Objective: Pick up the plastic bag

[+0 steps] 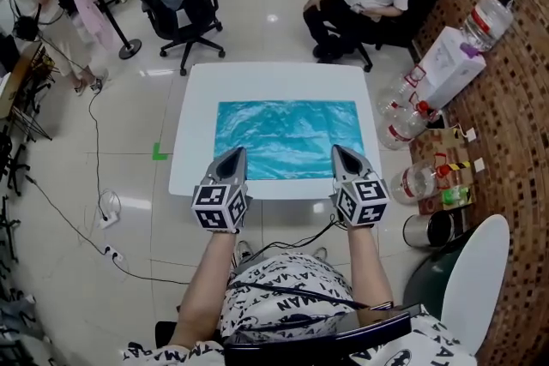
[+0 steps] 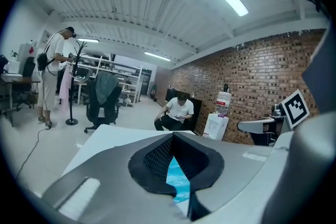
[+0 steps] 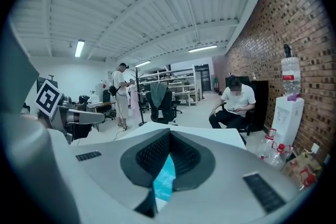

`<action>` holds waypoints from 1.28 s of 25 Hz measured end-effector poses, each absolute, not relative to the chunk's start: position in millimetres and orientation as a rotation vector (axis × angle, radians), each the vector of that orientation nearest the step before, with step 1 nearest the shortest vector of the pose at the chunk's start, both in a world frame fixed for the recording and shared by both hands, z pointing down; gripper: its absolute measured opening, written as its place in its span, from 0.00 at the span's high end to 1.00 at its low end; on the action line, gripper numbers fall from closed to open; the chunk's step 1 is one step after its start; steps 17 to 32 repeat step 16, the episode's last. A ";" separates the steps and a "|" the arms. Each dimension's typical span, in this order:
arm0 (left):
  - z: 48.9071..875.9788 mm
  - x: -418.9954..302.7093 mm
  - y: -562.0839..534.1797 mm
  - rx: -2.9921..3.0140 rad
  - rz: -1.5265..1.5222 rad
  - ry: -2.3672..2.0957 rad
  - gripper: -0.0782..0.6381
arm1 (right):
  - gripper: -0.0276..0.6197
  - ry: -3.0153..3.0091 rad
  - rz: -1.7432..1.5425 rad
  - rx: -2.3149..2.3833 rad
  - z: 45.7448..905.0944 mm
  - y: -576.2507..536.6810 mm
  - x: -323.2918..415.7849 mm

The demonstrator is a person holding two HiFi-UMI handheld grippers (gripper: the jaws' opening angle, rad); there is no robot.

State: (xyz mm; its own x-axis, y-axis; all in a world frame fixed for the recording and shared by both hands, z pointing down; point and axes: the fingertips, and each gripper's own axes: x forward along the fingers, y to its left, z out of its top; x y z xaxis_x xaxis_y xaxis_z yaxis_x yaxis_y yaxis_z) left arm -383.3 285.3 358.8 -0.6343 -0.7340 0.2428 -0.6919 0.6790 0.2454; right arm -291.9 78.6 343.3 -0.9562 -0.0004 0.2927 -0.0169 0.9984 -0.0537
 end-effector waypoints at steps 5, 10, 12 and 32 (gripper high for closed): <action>358.1 -380.8 276.3 1.116 -0.168 -2.584 0.89 | 0.95 -2.853 0.076 0.004 336.8 64.8 -289.3; 356.4 -380.8 272.3 1.134 -0.135 -2.582 0.89 | 0.95 -2.856 0.091 0.044 336.1 55.1 -280.3; 358.9 -380.5 271.1 1.136 -0.129 -2.573 0.89 | 0.95 -2.854 0.095 0.048 337.4 54.3 -279.8; 359.9 -377.4 266.4 1.149 -0.128 -2.561 0.89 | 0.95 -2.850 0.101 0.048 337.8 52.1 -278.7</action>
